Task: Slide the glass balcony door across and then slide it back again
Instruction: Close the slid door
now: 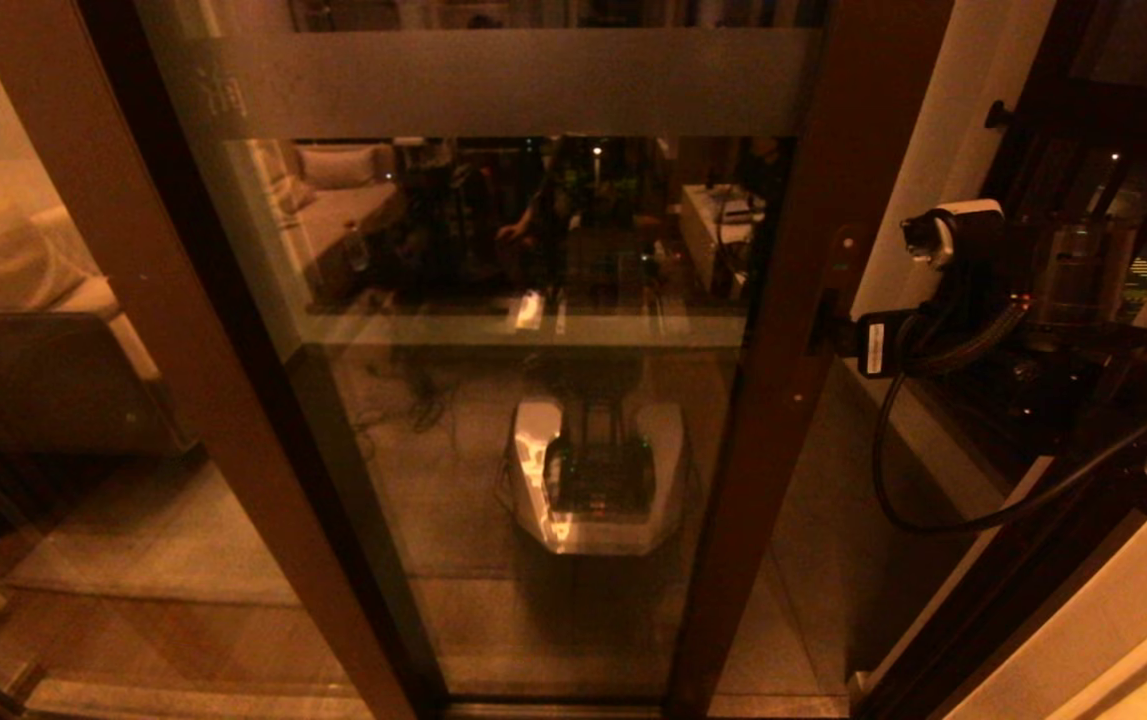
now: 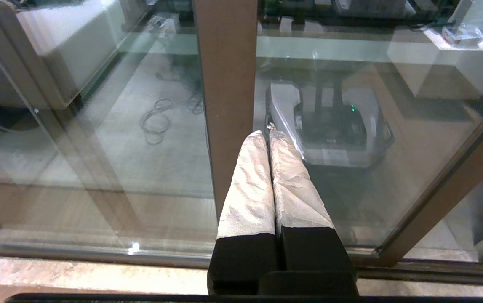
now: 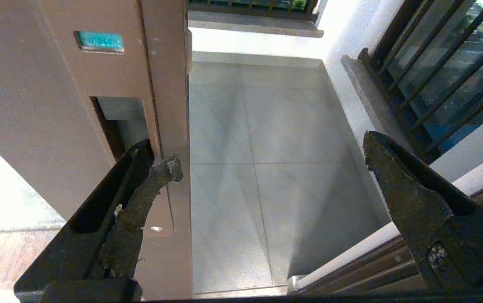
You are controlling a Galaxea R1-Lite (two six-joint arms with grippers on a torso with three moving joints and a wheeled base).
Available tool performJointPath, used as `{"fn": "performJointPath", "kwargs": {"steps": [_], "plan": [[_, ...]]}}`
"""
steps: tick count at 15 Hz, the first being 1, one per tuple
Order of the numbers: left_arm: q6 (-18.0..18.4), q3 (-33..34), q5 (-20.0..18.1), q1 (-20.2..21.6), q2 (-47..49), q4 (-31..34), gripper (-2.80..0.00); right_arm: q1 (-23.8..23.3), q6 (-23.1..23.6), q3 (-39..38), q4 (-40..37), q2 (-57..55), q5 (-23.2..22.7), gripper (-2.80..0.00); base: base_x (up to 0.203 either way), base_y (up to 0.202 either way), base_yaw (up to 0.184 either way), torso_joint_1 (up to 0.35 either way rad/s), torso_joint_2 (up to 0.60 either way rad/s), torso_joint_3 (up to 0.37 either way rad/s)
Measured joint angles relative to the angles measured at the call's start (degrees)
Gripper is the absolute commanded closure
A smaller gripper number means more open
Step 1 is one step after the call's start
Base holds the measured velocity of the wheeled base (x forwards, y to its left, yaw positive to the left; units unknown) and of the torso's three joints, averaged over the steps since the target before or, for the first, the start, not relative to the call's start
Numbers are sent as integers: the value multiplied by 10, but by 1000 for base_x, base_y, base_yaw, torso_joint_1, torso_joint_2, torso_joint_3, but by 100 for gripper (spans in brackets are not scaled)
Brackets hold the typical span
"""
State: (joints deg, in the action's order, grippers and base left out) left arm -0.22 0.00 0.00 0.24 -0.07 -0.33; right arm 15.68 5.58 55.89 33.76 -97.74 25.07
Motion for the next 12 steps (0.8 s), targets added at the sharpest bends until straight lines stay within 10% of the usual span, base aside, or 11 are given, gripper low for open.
{"fn": "performJointPath", "kwargs": {"steps": [12], "plan": [[0, 0, 0, 0, 0, 0, 0, 5, 1, 17, 0, -22, -7, -280, 0, 0, 0, 0, 0, 0]]}}
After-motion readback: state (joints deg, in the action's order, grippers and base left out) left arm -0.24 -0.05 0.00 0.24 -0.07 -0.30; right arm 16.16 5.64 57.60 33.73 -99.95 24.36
